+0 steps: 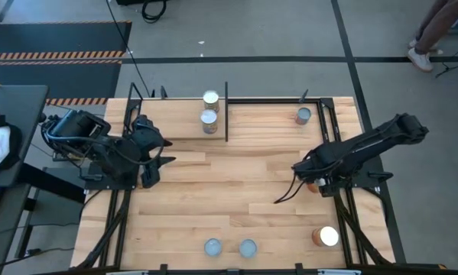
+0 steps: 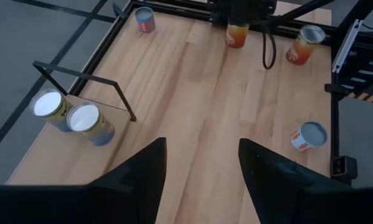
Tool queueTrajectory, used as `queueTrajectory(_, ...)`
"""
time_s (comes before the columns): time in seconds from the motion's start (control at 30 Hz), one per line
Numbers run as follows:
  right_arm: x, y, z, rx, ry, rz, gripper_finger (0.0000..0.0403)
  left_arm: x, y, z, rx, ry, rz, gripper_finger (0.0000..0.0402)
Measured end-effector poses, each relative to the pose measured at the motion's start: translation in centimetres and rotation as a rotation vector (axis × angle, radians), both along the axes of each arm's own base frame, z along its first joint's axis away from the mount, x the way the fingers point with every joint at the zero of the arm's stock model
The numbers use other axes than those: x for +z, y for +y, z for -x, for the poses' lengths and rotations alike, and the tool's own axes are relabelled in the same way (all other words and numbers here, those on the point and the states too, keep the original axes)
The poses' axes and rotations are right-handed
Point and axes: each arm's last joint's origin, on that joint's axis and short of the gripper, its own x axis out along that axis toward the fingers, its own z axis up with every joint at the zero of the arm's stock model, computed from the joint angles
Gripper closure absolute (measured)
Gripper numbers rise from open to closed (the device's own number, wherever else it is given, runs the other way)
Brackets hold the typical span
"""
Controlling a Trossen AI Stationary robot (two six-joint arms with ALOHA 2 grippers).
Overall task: Pick and place cans onto a shelf
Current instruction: Put the top can of corn on the shelf
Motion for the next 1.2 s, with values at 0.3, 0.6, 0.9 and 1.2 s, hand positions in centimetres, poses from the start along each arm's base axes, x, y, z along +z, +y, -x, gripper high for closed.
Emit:
queueTrajectory(0.3,0.6,-0.1,-3.3,-0.016,0.059,0.022,0.0087,0.3,0.3,0.6,-0.058,0.005,-0.061,0.0196)
queueTrajectory(0.6,5.7,-2.6,-18.5,-0.355,-0.233,0.127,0.0087,1.2,2.4,2.1,-0.1,0.006,-0.216,0.0196)
queueTrajectory(0.9,5.5,-5.7,-31.9,-0.557,-0.351,0.063,0.0087,2.3,5.2,5.0,-0.102,-0.009,-0.327,0.0196)
queueTrajectory(1.2,2.1,-4.9,-32.7,-0.573,-0.316,0.012,0.0083,3.0,6.5,7.6,-0.062,-0.054,-0.339,0.0196)
